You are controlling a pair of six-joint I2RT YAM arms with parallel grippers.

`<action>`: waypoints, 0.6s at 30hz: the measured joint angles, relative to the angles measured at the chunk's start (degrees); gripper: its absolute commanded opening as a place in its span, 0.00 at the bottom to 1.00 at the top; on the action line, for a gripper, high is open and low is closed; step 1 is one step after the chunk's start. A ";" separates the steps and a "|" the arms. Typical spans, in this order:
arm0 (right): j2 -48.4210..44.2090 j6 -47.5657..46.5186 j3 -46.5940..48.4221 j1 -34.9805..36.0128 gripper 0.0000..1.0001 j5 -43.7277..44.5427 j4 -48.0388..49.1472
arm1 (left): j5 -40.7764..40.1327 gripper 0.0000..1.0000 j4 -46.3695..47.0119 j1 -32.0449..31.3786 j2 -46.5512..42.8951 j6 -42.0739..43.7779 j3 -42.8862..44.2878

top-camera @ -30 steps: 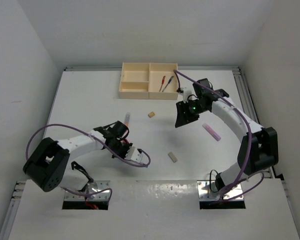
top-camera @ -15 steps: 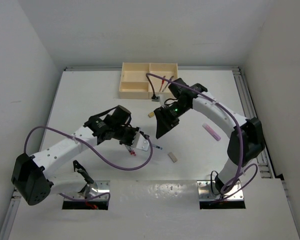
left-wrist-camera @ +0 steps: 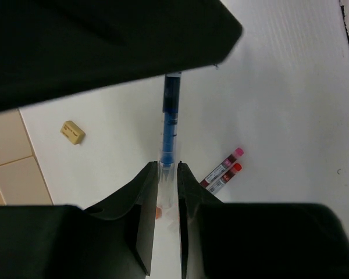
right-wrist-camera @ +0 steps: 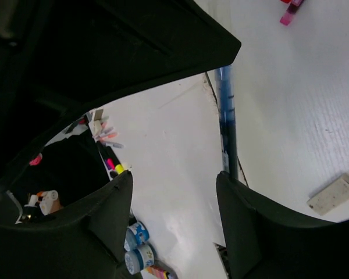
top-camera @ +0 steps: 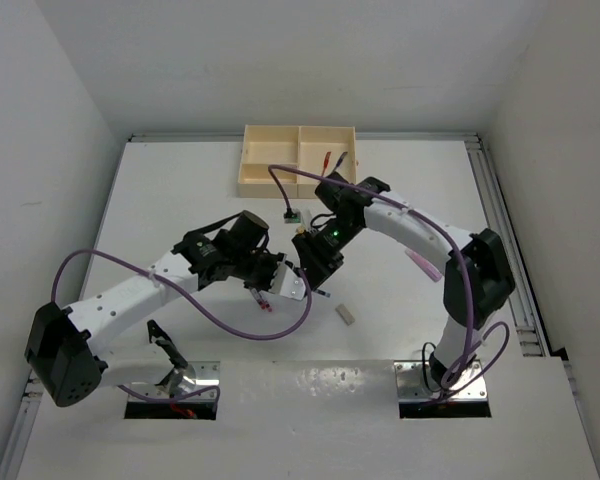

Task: Sort the stationery into containers
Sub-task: Pass the stationery from the left arm to the right

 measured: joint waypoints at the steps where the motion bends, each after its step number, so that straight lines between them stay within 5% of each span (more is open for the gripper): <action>1: 0.66 0.02 0.00 0.24 0.58 -0.02 0.00 | -0.02 0.11 0.02 0.00 0.07 -0.07 0.28; 18: 5.73 1.27 5.86 0.00 0.55 0.61 -0.46 | -0.35 0.11 -0.55 -0.02 0.31 0.20 1.03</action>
